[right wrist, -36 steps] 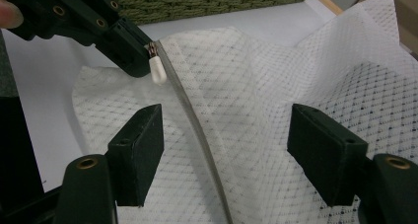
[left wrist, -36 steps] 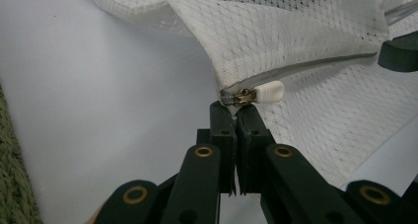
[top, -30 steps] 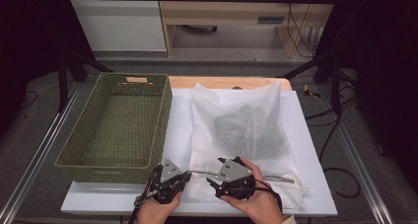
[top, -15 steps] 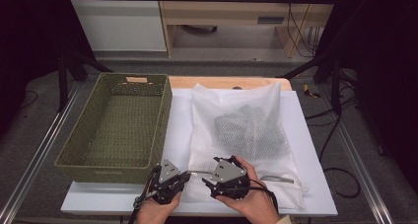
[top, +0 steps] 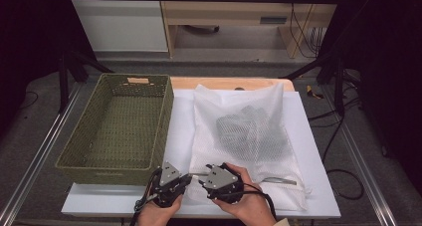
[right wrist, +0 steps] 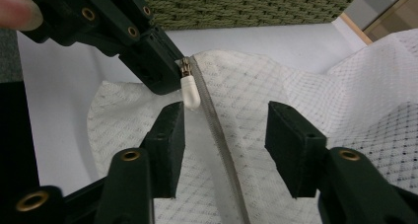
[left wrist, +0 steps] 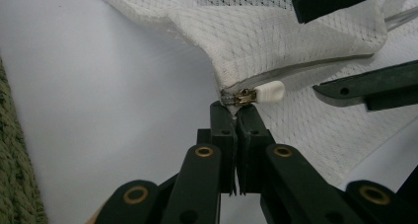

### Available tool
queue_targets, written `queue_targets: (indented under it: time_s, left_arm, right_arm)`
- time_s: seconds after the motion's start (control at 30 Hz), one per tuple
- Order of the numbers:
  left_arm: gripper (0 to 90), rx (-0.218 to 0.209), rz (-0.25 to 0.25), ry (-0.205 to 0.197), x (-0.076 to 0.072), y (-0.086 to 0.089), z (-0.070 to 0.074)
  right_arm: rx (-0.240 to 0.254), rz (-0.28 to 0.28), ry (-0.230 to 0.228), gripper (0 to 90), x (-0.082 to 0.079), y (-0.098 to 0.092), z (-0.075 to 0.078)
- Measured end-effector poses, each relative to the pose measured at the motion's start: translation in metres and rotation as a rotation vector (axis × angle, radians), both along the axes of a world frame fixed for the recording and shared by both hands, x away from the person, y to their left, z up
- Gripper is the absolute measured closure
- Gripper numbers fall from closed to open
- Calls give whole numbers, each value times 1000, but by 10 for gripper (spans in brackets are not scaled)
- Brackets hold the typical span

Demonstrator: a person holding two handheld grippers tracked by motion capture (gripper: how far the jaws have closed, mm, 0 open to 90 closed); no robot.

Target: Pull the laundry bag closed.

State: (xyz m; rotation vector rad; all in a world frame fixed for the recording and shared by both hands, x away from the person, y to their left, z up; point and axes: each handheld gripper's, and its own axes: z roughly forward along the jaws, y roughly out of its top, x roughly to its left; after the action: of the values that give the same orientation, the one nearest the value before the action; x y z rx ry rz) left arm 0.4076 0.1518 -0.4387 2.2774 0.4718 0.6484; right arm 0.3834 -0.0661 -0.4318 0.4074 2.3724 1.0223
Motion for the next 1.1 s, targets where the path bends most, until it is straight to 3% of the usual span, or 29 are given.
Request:
queue_targets:
  time_s: [0.37, 1.1]
  left_arm:
    - [880, -2, 0, 10, 0, 2, -2]
    - [880, -16, -13, 21, 0, 3, 1]
  right_arm:
    - [-10, 28, -13, 669, -3, 5, -6]
    - [-30, 75, -21, 760, -4, 15, -10]
